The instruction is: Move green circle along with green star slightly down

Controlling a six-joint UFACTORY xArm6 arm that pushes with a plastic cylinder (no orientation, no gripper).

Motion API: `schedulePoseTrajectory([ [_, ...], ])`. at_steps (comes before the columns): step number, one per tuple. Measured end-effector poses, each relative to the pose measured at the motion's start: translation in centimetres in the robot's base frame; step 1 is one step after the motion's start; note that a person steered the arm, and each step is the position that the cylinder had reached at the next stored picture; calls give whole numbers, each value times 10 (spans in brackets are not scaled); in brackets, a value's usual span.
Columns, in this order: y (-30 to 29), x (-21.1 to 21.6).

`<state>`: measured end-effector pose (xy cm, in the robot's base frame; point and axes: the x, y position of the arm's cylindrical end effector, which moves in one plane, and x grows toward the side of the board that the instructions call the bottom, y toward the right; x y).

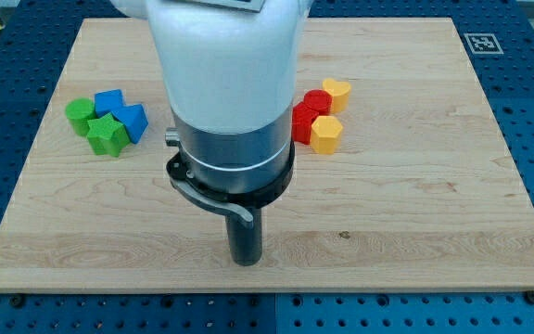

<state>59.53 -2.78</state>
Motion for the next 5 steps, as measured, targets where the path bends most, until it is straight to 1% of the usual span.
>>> schedulePoseTrajectory([
  [1, -9, -8],
  [4, -172, -80],
  [5, -199, -98],
])
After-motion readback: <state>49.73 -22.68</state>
